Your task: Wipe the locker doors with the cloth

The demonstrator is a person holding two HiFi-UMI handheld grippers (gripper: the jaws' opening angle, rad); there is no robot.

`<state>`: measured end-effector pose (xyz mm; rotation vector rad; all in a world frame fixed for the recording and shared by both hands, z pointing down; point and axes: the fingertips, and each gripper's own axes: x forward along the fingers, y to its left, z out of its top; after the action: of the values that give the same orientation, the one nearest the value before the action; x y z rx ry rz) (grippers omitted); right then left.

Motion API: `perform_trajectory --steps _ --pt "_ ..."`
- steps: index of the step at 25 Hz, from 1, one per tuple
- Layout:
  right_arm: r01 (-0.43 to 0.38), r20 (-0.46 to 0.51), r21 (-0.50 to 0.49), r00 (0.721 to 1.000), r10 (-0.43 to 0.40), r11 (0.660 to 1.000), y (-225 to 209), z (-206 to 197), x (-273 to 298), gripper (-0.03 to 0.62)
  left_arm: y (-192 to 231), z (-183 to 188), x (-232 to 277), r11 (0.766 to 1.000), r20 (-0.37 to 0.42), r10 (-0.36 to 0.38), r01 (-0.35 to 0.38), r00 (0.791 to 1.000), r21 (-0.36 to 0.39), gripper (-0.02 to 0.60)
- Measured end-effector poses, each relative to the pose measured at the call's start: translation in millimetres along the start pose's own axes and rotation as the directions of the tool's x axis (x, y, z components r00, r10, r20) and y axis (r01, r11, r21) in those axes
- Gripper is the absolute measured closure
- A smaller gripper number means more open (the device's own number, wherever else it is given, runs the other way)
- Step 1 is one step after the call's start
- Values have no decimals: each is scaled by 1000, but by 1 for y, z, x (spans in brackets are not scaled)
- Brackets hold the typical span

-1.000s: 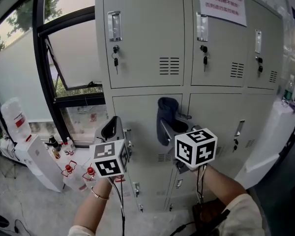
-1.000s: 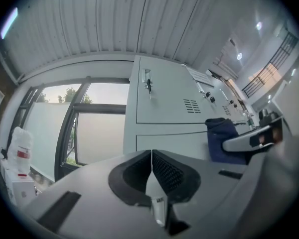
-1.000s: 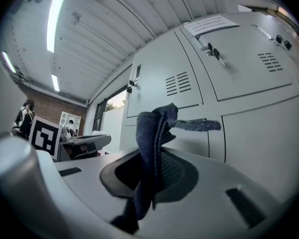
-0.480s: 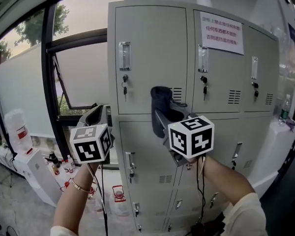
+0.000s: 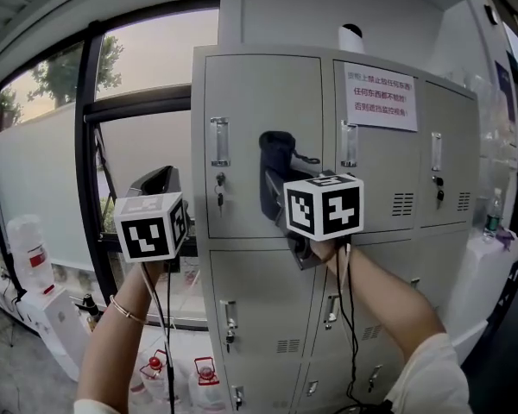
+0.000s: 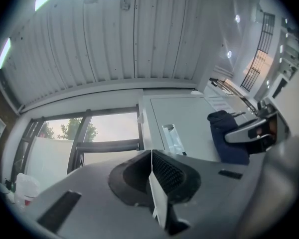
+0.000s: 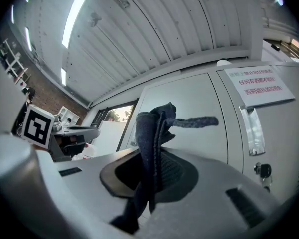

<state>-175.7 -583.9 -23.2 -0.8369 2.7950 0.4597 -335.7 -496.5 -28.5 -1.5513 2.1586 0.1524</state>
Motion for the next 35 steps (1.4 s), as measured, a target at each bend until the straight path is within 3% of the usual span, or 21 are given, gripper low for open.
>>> perform_trajectory --steps 19,27,32,35 --pt "-21 64 -39 998 24 999 30 134 85 553 15 73 39 999 126 -44 45 991 -6 572" --pt "-30 59 -28 998 31 999 38 156 125 553 31 80 51 999 136 -49 49 990 4 572" --pt "-18 63 -11 998 19 1000 36 162 140 553 45 82 57 999 147 -19 14 989 32 572" --pt "-2 59 -20 998 3 1000 32 164 146 553 43 81 63 999 151 -40 41 988 -3 572"
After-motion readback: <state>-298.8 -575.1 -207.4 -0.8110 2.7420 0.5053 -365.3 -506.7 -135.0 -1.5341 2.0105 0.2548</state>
